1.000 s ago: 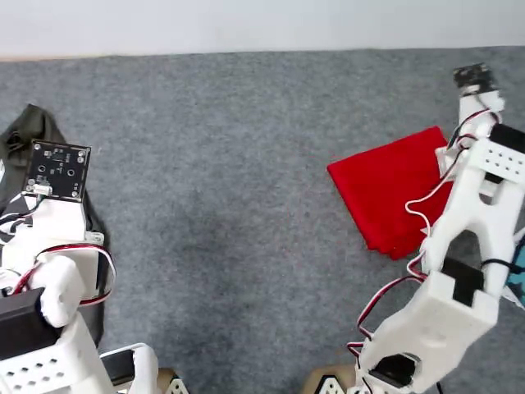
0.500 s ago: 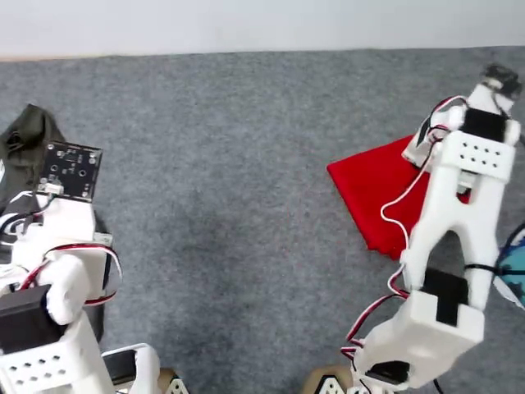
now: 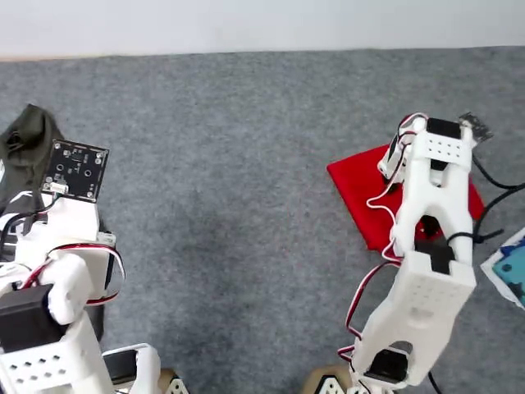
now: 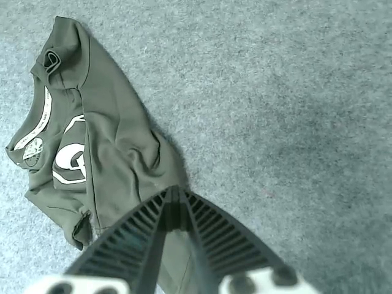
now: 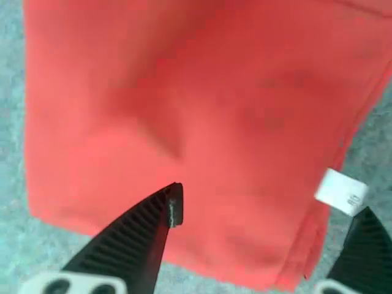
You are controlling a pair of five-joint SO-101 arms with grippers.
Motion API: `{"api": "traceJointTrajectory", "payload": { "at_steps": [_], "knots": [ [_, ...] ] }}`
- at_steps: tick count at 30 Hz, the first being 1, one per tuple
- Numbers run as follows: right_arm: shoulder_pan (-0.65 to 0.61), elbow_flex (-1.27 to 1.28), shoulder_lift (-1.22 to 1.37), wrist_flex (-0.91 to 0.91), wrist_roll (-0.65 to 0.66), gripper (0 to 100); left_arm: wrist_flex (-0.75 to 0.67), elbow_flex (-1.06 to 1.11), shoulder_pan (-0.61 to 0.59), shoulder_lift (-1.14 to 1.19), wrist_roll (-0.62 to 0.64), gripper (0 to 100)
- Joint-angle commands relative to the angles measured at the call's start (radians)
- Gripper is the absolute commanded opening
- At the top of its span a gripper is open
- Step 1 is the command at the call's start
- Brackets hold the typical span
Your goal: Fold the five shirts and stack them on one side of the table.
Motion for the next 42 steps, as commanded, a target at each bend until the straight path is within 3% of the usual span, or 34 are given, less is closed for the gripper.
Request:
{"api": "traceJointTrajectory", "payload": {
  "at_steps": [1,9,18,25,30,35,38,42],
  "knots": [
    [-0.004,-0.083,0.019,-0.053,-0.011,40.7,0.017,-0.002,0.003,-0.005,-0.005,0],
    [0.03,-0.083,0.13,-0.177,-0.006,40.6,0.017,-0.002,0.003,-0.003,-0.006,0],
    [0.054,-0.081,0.176,-0.17,-0.009,39.9,0.017,-0.001,0.003,-0.003,-0.006,0],
    [0.082,-0.08,0.176,-0.17,0.005,16.5,0.017,-0.001,0.003,-0.003,-0.006,0],
    [0.108,-0.08,0.166,-0.17,0.091,0.2,0.017,-0.001,0.003,-0.003,-0.006,0],
    [0.17,-0.081,0.084,-0.142,0.103,1.0,0.017,-0.001,0.005,-0.003,-0.006,0],
    [0.168,-0.081,-0.01,-0.09,0.192,0.9,0.017,-0.001,0.008,-0.003,-0.006,0],
    [0.16,-0.081,-0.14,-0.004,0.207,0.9,0.017,-0.001,0.006,-0.003,-0.006,0]
  ]
}}
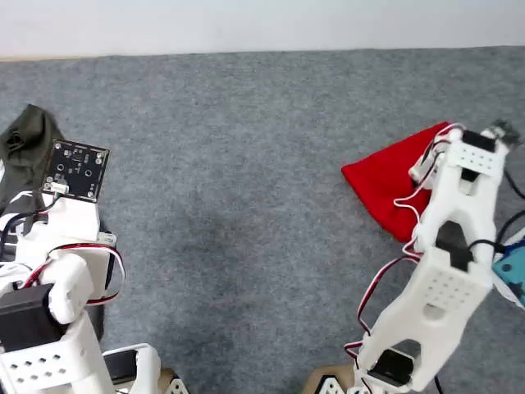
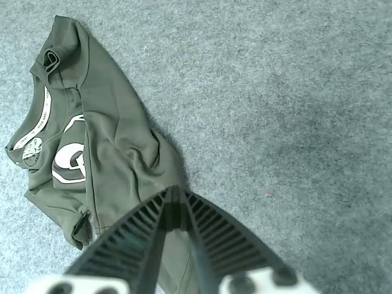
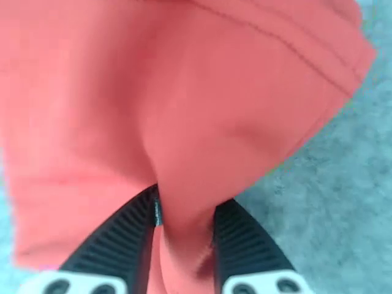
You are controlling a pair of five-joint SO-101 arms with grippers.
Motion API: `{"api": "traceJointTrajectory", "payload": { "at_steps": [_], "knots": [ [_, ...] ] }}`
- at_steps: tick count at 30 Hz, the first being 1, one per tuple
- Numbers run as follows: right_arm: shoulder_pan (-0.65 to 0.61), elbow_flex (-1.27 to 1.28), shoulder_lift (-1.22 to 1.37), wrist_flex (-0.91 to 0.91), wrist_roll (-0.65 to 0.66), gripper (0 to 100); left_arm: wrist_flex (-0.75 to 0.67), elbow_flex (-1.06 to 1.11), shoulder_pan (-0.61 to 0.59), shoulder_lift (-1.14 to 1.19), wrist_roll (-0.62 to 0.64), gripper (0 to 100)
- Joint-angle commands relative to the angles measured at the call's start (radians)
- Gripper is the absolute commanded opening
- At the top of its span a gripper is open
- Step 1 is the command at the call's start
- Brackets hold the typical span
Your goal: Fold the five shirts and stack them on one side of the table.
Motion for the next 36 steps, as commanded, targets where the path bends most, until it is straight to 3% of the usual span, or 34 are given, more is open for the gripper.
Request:
{"api": "traceJointTrajectory", "payload": {
  "at_steps": [1,14,25,36],
  "knots": [
    [0.01,-0.035,-0.179,0.067,0.025,0.9,0.017,-0.002,0.006,-0.003,-0.006,0],
    [0.15,-0.035,-0.478,0.14,0.302,0.9,0.017,-0.002,0.005,-0.003,-0.005,0],
    [0.389,-0.035,-0.489,0.134,0.496,0.9,0.017,0.039,0.008,-0.005,-0.005,0],
    [0.539,-0.035,-0.486,0.081,0.595,0.9,0.015,0.039,0.009,-0.005,-0.005,0]
  ]
}}
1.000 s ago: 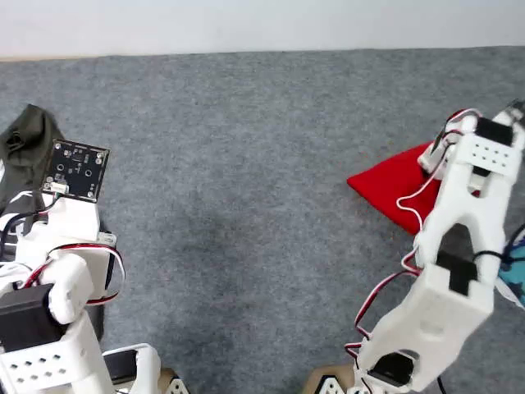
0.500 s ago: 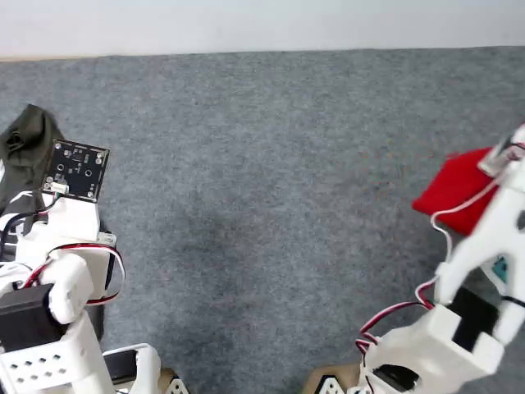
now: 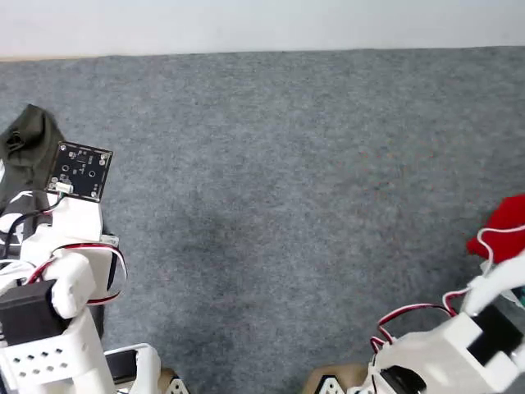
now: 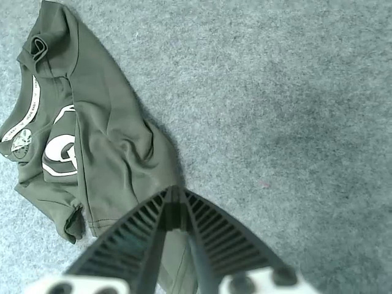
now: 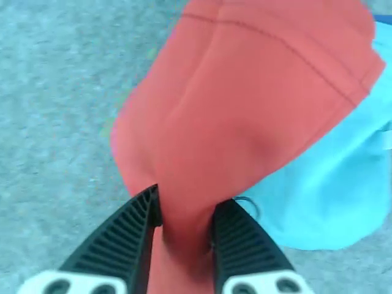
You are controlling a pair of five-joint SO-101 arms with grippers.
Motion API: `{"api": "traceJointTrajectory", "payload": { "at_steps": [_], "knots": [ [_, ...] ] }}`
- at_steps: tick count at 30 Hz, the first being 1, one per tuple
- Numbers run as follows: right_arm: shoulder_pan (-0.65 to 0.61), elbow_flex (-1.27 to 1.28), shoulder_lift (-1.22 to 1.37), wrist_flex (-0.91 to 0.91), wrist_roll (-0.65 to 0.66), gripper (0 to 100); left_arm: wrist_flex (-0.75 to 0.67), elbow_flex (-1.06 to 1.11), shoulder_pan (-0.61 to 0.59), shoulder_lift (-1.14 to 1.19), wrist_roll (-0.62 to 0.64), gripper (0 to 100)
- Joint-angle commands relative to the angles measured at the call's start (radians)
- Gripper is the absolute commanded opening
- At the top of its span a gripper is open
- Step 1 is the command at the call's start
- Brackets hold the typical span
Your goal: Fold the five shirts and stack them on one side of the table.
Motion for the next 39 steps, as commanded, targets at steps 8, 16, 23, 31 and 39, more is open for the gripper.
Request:
{"api": "traceJointTrajectory", "payload": {
  "at_steps": [8,16,23,31,39],
  "knots": [
    [0.035,-0.035,-0.019,-0.171,0.043,0.9,0.015,-0.001,0.009,-0.003,-0.006,0],
    [0.102,-0.031,0.119,-0.125,0.043,0.9,0.015,-0.001,0.009,-0.003,-0.006,0],
    [0.22,-0.035,0.237,-0.128,0.115,0.9,0.015,-0.001,0.009,-0.003,-0.032,0],
    [0.249,-0.037,0.165,-0.128,0.261,1.6,0.015,-0.001,0.009,-0.003,-0.032,0],
    [0.269,-0.051,0.13,-0.128,0.276,19.5,0.015,-0.001,0.009,-0.005,-0.032,0]
  ]
}}
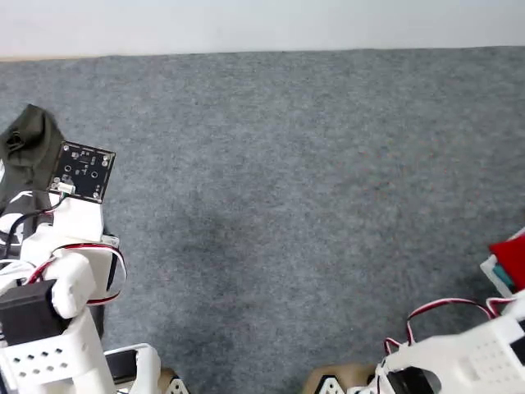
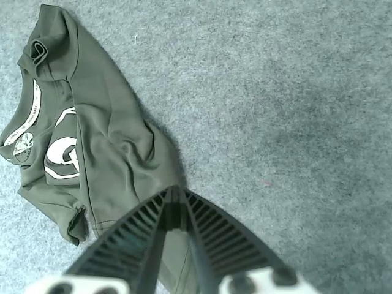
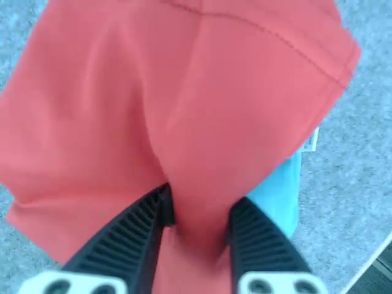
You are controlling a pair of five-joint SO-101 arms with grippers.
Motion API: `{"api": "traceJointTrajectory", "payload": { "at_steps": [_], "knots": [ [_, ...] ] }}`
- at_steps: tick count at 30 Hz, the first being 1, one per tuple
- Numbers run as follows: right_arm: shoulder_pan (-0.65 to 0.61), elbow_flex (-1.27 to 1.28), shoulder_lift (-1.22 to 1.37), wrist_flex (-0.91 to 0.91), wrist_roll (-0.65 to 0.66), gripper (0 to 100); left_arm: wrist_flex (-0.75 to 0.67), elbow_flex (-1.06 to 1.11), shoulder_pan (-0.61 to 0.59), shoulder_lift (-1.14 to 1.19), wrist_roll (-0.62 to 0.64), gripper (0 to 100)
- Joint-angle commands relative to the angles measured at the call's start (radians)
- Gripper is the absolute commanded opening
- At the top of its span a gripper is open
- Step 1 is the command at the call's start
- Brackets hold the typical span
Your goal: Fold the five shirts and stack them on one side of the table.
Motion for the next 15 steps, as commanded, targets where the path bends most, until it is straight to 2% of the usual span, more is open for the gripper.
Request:
{"api": "traceJointTrajectory", "payload": {
  "at_steps": [1,7,12,15],
  "knots": [
    [0.027,-0.066,-0.076,-0.001,0.009,21.6,0.015,-0.001,0.009,-0.005,-0.011,0],
    [0.035,-0.143,-0.081,0.018,0.005,22.8,0.015,0.001,0.009,-0.005,-0.011,0],
    [-0.012,-0.216,-0.081,0.125,0.003,22.5,0.015,0.031,0.009,-0.005,-0.011,0],
    [-0.048,-0.221,-0.071,0.14,0.003,17.8,0.015,0.05,0.009,-0.009,-0.011,0]
  ]
}}
